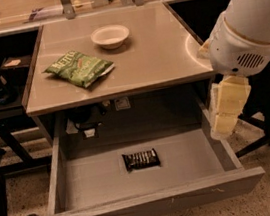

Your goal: Pick rxbar chocolate from top drawer and place on counter

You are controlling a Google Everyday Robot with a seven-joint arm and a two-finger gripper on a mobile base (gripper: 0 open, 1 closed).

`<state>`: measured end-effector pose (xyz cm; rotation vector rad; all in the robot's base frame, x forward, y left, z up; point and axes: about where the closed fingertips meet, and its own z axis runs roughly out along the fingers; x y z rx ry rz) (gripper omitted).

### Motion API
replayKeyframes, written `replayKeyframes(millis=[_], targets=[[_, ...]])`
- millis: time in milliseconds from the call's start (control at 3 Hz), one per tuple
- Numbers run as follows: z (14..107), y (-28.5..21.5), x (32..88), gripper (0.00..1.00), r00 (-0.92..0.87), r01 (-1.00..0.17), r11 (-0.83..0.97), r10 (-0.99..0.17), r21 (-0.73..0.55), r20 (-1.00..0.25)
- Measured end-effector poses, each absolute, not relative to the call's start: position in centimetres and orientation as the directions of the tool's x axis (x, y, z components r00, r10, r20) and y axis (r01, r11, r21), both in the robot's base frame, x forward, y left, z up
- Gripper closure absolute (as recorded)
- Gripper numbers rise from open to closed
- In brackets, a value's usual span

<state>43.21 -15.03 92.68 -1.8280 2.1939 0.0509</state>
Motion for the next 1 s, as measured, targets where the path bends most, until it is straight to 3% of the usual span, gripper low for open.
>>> replayKeyframes(millis=[667,1000], targets=[[90.3,-13.3,42.8,0.0,-0.145,-0.976,0.181,-0.955,-0.123,-0.26],[83.8,-8.5,46.1,0.0,-0.131,-0.985,0.161,-0.936,-0.065,-0.326]])
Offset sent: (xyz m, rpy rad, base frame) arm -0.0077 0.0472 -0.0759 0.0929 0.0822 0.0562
